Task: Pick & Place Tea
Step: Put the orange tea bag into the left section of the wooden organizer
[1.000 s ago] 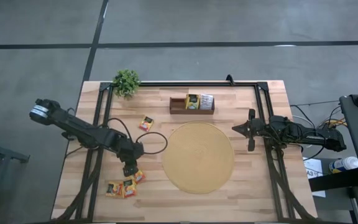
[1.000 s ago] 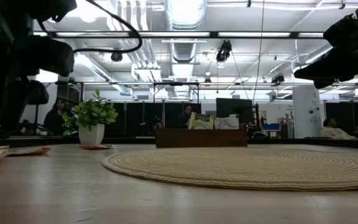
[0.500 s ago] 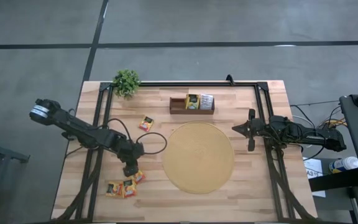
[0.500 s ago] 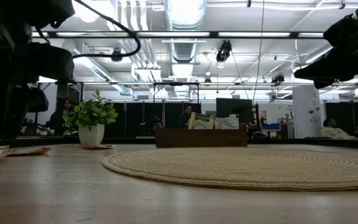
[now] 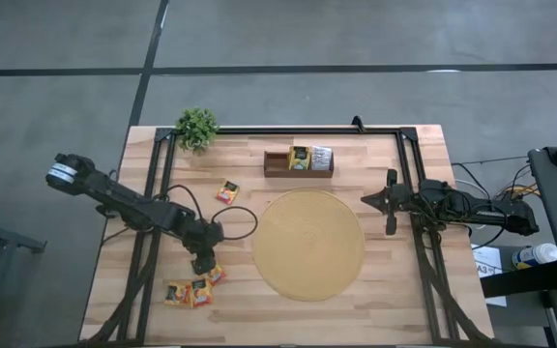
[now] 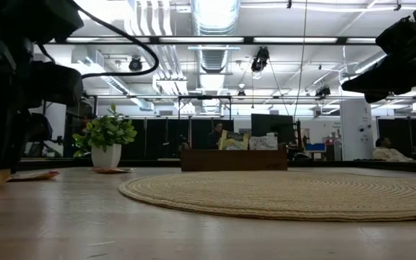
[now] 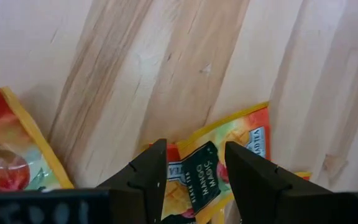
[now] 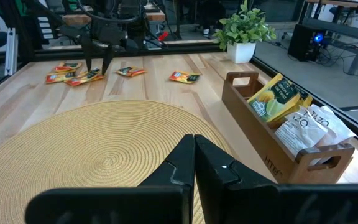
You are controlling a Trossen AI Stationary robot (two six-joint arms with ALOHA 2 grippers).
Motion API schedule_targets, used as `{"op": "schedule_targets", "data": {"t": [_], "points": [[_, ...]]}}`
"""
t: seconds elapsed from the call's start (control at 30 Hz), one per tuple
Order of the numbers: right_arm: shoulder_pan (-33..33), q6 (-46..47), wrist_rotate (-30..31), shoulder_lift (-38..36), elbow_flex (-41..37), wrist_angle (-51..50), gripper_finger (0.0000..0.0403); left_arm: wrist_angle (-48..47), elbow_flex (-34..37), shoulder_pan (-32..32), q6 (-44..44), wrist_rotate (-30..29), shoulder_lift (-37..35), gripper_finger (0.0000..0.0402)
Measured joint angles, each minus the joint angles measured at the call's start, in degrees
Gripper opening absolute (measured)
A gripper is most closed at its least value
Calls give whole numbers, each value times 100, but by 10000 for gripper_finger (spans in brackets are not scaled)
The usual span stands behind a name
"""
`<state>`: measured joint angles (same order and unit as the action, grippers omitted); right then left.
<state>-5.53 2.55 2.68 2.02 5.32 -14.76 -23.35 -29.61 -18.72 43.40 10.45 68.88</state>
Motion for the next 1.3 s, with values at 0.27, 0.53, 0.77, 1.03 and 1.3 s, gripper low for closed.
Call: {"op": "schedule_targets", "data": {"t": [0.27,0.53,0.77,1.03,1.3], "points": [[1,0,-1,0,0,0,9,371,184,0,193,21,0,155],[0,0,-1,0,0,0,9,445,184,0,106,23,0,115],[0,0,-1,0,0,0,9,445,184,-2,118,270,0,73],[1,0,0,0,0,0,9,428,180,-2,130,322,0,39],[1,0,0,0,0,0,9,161,-191,-2,-28,399,2,1]]}}
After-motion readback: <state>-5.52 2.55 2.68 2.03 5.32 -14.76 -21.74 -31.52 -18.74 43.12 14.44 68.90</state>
